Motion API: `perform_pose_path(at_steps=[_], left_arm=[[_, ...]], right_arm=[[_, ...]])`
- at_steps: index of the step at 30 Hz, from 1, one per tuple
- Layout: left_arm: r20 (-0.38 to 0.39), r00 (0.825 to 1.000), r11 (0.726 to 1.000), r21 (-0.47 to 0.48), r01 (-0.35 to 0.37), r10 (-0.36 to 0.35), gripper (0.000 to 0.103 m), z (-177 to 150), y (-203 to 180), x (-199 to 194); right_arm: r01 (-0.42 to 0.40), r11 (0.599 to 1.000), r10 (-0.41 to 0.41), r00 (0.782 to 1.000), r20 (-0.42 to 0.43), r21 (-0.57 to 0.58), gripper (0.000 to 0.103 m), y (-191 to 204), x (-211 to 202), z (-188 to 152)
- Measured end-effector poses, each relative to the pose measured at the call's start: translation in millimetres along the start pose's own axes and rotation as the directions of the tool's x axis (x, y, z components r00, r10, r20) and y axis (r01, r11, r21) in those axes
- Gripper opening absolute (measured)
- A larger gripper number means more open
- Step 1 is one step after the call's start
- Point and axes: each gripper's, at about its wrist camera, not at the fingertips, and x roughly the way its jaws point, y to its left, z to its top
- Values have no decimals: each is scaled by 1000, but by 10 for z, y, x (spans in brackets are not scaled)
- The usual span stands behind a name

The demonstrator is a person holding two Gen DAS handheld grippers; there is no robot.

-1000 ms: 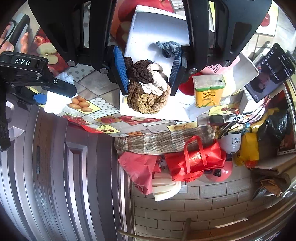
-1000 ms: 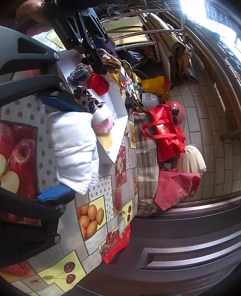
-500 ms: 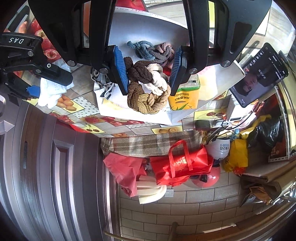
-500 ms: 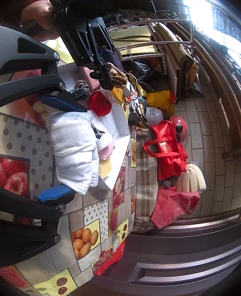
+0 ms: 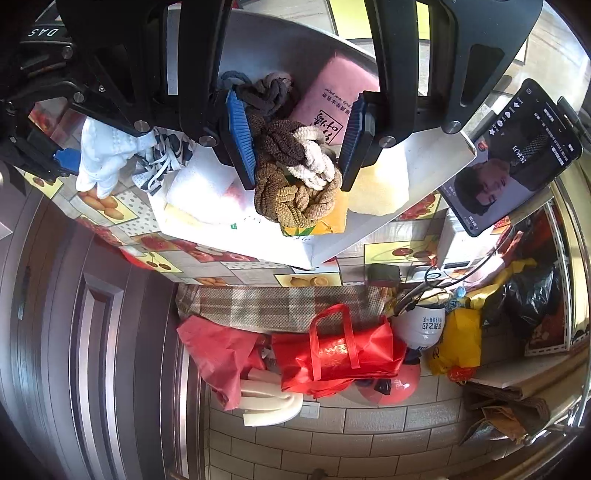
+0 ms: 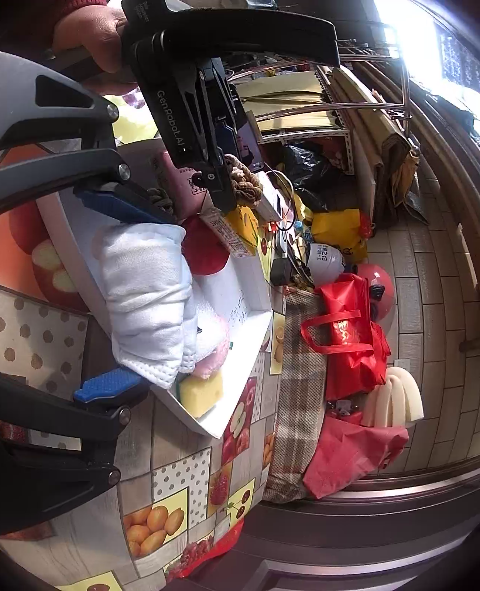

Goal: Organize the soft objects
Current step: 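Carry the braided rope ball over the box with the left tool while the right tool carries the white towel, then lower and release the rope ball and white towel into the box with both tools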

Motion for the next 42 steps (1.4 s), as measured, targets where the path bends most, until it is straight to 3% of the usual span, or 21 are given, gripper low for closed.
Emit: perform_pose_path(at_steps=[5, 10, 21, 29, 31, 32, 35, 38, 40, 42], left_arm=[[-27, 1000, 999, 50, 10, -8, 43, 48, -50, 132], [-67, 998, 999, 29, 15, -13, 44, 101, 41, 304], [-121, 992, 990, -130, -51, 36, 44, 187, 411, 554], [-114, 990, 992, -83, -92, 82, 45, 205, 329, 570], [-93, 991, 992, -72, -99, 92, 50, 209, 314, 532], [-83, 991, 992, -68, -106, 101, 57, 209, 308, 513], [-44, 990, 989, -60, -136, 133, 92, 208, 287, 438], [16, 990, 989, -49, -139, 140, 103, 204, 258, 327], [50, 987, 988, -43, -149, 151, 103, 201, 239, 270], [71, 984, 986, -42, -160, 163, 103, 200, 230, 239]], right_arm=[[-50, 999, 50, 989, -138, 4, 71, 8, 326, 28], [-47, 999, 50, 981, -189, 22, 70, -23, 535, 74], [78, 997, -75, 988, -132, 20, 70, -170, 776, 288], [53, 995, -58, 996, -62, -81, 70, 21, 681, 315], [47, 994, -52, 997, -55, -95, 73, 45, 680, 322], [45, 994, -51, 997, -53, -98, 75, 51, 676, 325], [55, 994, -59, 998, -31, -96, 84, 44, 645, 331], [74, 993, -74, 997, 10, -86, 90, 42, 571, 327], [92, 993, -90, 995, 31, -77, 103, 30, 538, 324], [93, 993, -91, 995, 40, -69, 103, 10, 529, 331]])
